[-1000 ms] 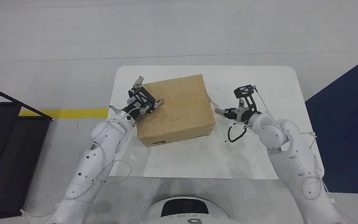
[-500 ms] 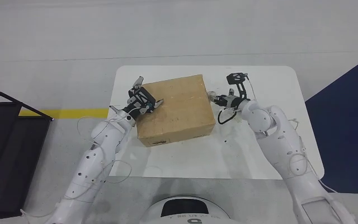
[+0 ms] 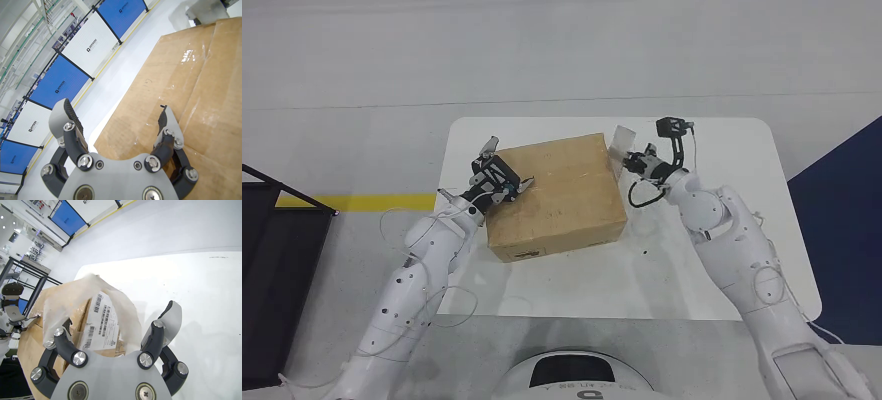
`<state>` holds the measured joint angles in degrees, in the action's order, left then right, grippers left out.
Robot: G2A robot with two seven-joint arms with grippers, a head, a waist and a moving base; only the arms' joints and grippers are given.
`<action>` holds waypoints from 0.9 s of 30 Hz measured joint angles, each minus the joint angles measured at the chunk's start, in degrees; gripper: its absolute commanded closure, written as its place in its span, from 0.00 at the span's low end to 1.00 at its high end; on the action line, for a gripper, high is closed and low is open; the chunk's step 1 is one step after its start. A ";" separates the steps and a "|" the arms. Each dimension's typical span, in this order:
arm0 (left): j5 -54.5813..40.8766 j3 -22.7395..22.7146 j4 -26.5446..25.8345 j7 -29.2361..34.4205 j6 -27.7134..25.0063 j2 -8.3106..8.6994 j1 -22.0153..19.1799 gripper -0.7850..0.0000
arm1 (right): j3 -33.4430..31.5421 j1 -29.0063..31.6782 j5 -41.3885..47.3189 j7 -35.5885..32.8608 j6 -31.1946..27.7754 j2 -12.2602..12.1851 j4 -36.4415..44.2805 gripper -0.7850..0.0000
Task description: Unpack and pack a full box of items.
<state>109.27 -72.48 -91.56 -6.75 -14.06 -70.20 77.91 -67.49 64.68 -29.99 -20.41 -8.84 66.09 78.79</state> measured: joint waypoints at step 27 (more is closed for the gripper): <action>0.00 0.00 0.00 0.00 0.00 0.00 0.00 0.00 | 24.84 -5.27 -32.35 -5.95 49.93 7.20 14.92 0.00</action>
<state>109.27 -72.48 -91.56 -6.75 -14.06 -70.20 77.91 -42.66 59.41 -62.34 -26.36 41.09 73.30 93.71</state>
